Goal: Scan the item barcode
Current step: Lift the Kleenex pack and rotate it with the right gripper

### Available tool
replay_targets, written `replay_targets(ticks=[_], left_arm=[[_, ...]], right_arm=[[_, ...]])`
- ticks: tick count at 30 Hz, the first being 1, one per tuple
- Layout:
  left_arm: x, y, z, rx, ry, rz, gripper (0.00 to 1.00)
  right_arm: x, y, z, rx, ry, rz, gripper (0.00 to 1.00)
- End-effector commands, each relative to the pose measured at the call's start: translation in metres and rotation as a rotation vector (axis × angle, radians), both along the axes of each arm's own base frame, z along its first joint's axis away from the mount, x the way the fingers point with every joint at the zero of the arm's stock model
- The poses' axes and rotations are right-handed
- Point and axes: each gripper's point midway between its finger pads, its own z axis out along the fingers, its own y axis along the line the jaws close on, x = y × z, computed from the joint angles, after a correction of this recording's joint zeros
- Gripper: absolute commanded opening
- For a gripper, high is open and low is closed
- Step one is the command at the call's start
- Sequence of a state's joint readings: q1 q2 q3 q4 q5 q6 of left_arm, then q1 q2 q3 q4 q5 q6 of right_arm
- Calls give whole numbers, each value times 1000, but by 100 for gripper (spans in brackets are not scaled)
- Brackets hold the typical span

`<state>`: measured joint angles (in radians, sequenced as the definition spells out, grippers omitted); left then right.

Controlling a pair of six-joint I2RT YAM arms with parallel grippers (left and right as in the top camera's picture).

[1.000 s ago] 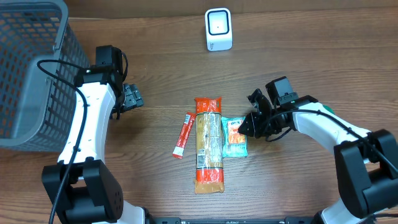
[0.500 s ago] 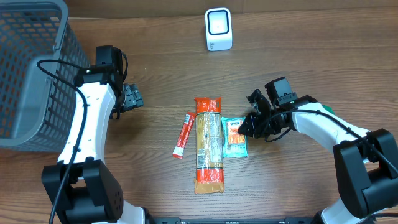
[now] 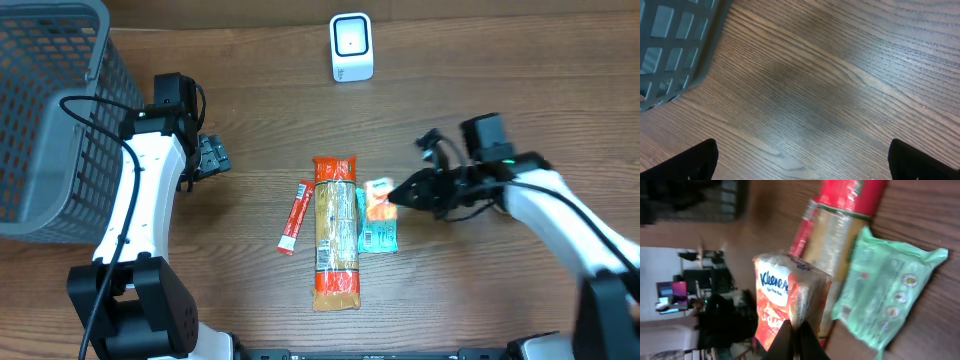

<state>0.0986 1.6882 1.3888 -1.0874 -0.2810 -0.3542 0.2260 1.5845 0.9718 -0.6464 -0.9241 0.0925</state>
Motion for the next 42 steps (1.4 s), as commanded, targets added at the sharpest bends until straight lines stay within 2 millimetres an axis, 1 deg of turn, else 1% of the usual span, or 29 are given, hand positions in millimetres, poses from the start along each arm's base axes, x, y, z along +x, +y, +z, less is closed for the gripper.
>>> replay_targets(ticks=[1,5,7,10,11,14,20,33,42], left_arm=[[4,1,13,14,-30,-23,100],[4,1,13,14,-30,-23,100],[4,1,13,14,-30,-23,100],[4,1,13,14,-30,-23,100],[4,1,13,14,-30,-23,100],[4,1,13,14,-30,-23,100],[4,1,13,14,-30,-23,100],[4,1,13,14,-30,-23,100],[4,1,13,14,-30,-23,100]], right_arm=[[-17,-7,62,150,-128,38,4],[-45,-7,122,373,-247,139,4],[-57,-7,146,465,-286,181,4],[-72,-7,172,579,-327,249,4],[-75,-8,177,608,-318,263,4],[-72,-7,180,606,-272,250,4],[-66,-7,189,604,-237,243,4],[-61,-6,201,601,-245,248,4],[-58,-6,201,593,-278,246,4]])
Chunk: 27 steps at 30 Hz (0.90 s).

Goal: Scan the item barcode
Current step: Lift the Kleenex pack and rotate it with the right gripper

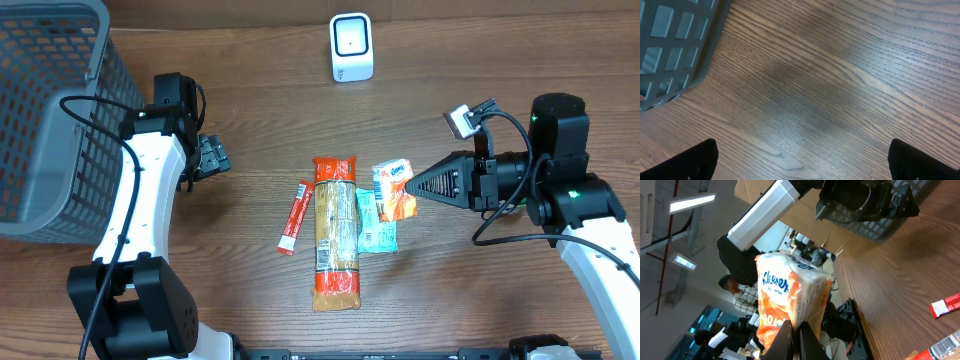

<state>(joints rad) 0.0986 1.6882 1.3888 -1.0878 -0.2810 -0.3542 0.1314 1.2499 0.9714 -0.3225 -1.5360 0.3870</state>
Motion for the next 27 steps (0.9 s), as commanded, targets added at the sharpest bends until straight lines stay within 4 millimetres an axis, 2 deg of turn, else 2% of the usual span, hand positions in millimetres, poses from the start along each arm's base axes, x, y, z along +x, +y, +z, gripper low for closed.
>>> replay_targets(ticks=[1,5,9,17,27], left_arm=[[4,1,13,14,-31,-23,100],[4,1,13,14,-31,-23,100],[4,1,13,14,-31,-23,100],[4,1,13,15,-31,-23,100],[4,1,13,14,-31,-23,100]], right_arm=[[-3,-1,8,7,-29,1,4],[8,-1,1,-31,-33,-63,4],[29,-2,-21,-127,-7,-197,4],[58,-25,-97,-444,96,-426,4],[55,-32,-112,-521,106,-442,4]])
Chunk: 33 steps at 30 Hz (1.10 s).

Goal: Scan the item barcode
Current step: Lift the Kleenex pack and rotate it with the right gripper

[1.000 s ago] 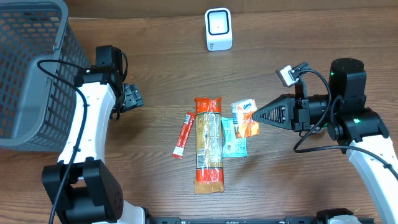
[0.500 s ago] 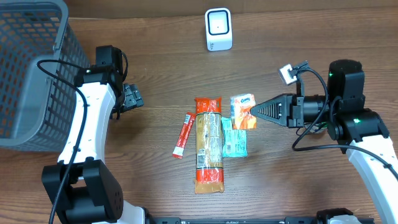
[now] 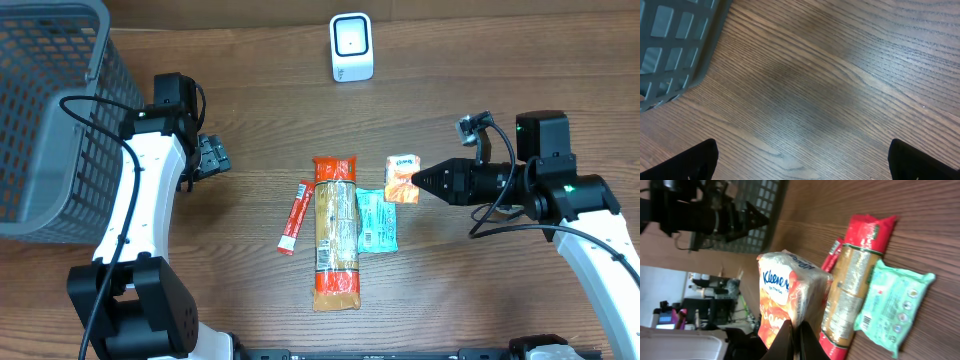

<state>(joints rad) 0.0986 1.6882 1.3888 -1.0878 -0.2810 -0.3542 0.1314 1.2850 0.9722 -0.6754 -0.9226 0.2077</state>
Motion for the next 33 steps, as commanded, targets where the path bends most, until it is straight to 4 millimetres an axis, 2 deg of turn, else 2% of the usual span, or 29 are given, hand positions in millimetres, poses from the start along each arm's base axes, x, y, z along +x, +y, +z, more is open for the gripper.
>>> replay_targets(ticks=[1,9,21,26,33], left_arm=[[4,1,13,14,-31,-23,100],[4,1,13,14,-31,-23,100],[4,1,13,14,-31,-23,100],[4,1,13,14,-31,-23,100],[4,1,13,14,-31,-23,100]], right_arm=[[4,-7,-8,-65,-24,-25,4],[-1,-13,-19,-119,12,-36,4],[-3,-15,-22,-132,26,-41,4],[-4,-23,-36,-221,50,-76,4],[-10,-10,-45,-314,3,-22,4]])
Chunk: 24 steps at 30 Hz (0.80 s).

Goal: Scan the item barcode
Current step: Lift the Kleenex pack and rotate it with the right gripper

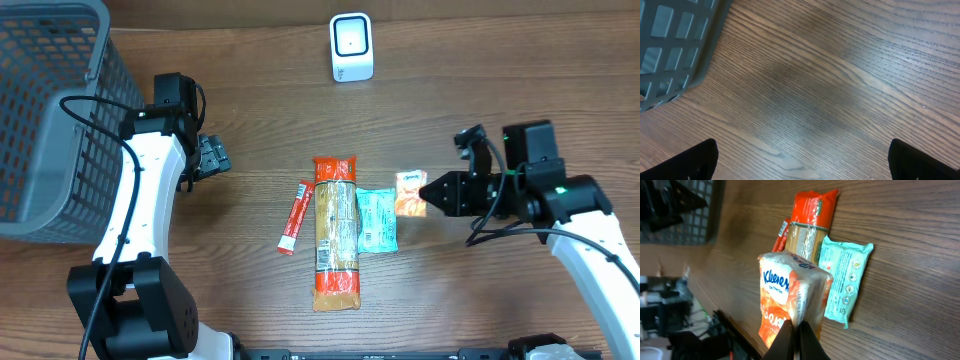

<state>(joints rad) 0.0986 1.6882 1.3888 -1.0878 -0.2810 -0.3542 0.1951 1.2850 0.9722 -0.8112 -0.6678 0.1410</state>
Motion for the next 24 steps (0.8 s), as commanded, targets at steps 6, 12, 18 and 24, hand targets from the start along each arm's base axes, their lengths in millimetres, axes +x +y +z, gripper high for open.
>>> replay_targets(ticks=[6,12,18,24], left_arm=[[4,1,13,14,-31,-23,100],[4,1,13,14,-31,-23,100],[4,1,13,14,-31,-23,100],[4,1,13,14,-31,-23,100]], right_arm=[[0,9,-8,-108,-39,5,4],[2,9,-7,-108,-35,-15,4],[6,10,13,-98,-37,-32,3],[11,-1,45,-160,-57,-77,4]])
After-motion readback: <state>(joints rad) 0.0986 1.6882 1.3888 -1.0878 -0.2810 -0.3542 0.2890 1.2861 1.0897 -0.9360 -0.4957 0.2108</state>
